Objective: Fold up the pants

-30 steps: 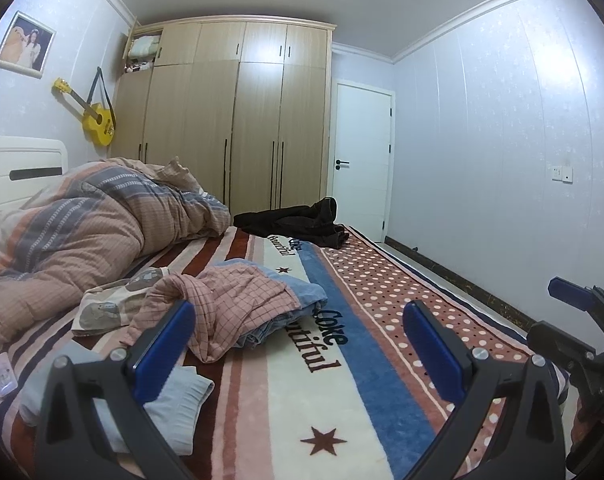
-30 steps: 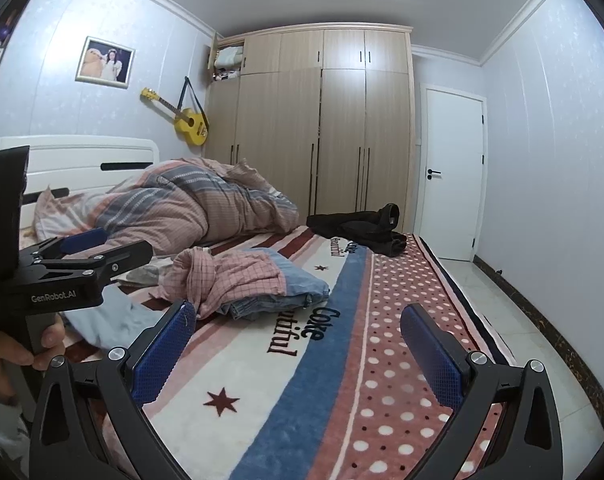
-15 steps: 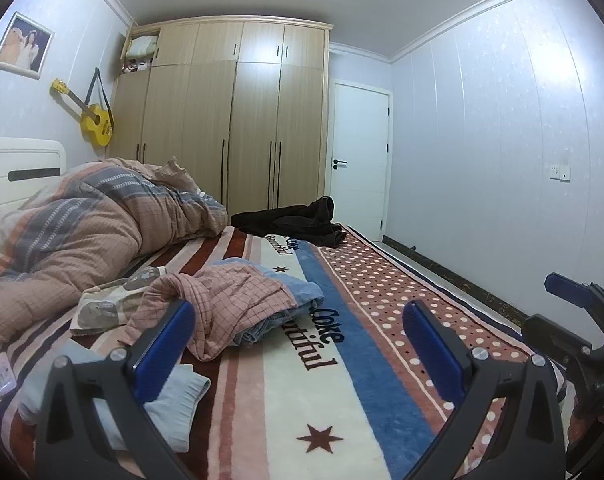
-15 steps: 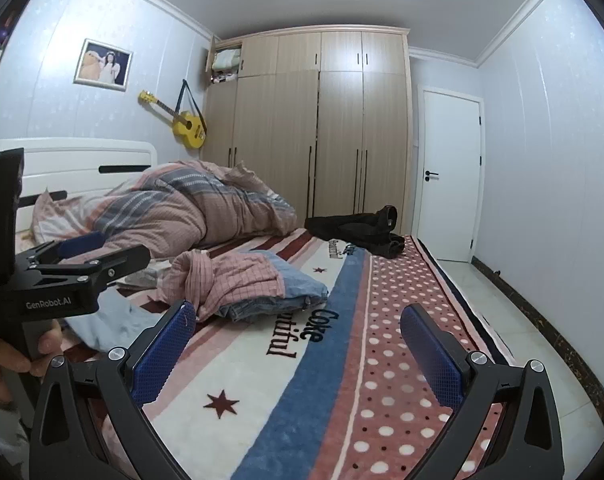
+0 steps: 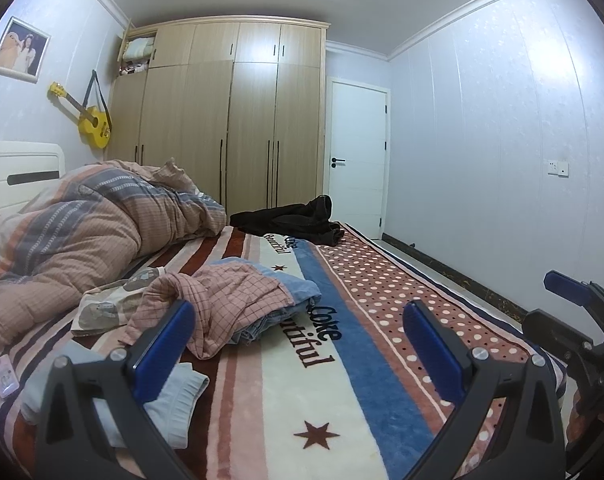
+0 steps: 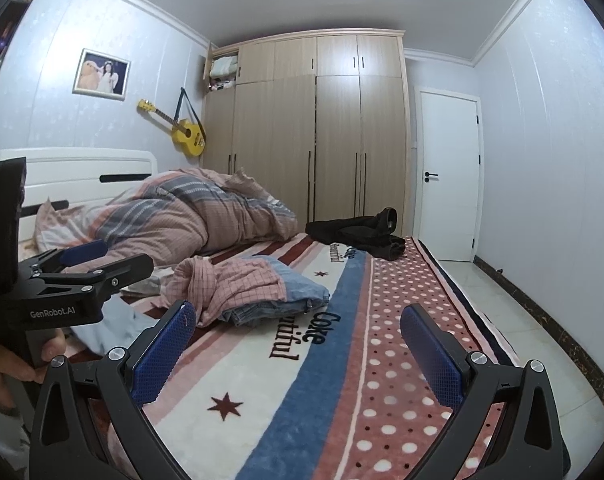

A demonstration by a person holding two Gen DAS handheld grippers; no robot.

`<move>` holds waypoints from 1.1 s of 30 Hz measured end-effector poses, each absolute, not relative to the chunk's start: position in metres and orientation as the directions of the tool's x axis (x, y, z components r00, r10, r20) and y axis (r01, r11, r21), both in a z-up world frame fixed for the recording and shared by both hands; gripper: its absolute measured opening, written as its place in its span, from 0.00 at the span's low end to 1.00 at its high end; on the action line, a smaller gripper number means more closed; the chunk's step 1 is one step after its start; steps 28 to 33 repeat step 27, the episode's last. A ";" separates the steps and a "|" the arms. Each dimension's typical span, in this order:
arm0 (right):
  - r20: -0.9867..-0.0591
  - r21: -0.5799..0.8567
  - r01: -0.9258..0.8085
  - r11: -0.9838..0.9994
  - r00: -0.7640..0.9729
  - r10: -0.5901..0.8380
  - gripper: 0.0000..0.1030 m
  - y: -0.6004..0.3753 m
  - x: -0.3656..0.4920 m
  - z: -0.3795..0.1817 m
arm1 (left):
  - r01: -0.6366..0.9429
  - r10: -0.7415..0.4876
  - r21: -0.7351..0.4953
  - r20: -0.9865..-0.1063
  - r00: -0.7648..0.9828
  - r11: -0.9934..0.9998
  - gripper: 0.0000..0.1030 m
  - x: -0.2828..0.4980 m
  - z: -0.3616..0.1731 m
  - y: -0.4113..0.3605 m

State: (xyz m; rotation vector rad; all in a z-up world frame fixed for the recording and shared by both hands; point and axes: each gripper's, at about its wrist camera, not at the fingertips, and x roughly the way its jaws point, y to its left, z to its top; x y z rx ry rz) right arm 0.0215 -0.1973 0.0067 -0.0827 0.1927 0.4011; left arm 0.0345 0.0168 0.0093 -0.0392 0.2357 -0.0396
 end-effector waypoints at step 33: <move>-0.204 -0.037 -0.389 0.920 0.905 0.374 0.99 -0.197 0.021 0.006 | 0.035 -0.045 -0.043 -0.237 0.970 0.998 0.99 0.032 0.009 0.016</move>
